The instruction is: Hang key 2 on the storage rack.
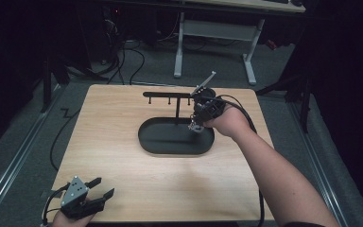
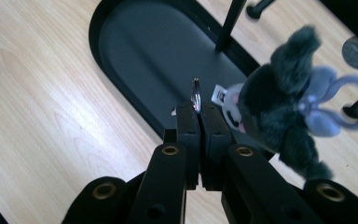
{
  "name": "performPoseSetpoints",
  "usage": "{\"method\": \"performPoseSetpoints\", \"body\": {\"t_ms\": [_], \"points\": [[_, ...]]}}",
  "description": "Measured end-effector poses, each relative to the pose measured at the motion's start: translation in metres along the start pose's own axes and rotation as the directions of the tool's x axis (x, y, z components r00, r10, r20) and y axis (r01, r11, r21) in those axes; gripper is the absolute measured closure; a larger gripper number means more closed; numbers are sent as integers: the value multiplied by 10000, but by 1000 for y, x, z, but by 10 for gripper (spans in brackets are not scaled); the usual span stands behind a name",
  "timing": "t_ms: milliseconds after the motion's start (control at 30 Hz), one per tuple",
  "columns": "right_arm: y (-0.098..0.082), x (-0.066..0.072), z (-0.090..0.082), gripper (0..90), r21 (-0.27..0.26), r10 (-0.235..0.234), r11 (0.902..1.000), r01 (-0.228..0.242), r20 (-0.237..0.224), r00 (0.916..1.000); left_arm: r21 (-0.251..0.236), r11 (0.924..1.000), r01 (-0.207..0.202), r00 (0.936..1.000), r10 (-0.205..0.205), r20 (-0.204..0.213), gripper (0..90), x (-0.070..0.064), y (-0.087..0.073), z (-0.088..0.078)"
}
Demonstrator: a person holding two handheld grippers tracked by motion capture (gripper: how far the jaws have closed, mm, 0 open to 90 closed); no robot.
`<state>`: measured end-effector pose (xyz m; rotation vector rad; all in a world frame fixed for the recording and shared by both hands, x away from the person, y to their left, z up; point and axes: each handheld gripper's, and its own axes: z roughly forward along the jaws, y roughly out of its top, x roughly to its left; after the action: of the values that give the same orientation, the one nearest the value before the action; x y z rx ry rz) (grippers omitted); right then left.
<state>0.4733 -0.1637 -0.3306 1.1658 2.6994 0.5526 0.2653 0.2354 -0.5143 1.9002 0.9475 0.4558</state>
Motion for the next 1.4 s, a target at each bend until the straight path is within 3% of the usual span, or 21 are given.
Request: {"method": "performPoseSetpoints", "body": {"t_ms": [300,533,667,967,1400], "points": [[18,-7,2,891,-116,43,9999,-42,79,10000,-56,10000,-2,10000,2,-11,351,1,1,-2],[31,-12,1,891,-226,330,9992,-326,191,9993,-74,10000,32,10000,-32,-19,351,2,0,-2],[32,-16,3,891,-237,283,9993,-277,250,9993,-85,9999,66,10000,-66,-21,351,3,0,-3],[37,-26,4,889,-267,745,9969,-740,144,9971,-90,10000,32,10000,-32,-19,351,2,0,-3],[40,-33,12,877,-584,1022,9933,-1001,339,9942,-44,10000,-1,10000,1,9,351,2,0,-3]]}}
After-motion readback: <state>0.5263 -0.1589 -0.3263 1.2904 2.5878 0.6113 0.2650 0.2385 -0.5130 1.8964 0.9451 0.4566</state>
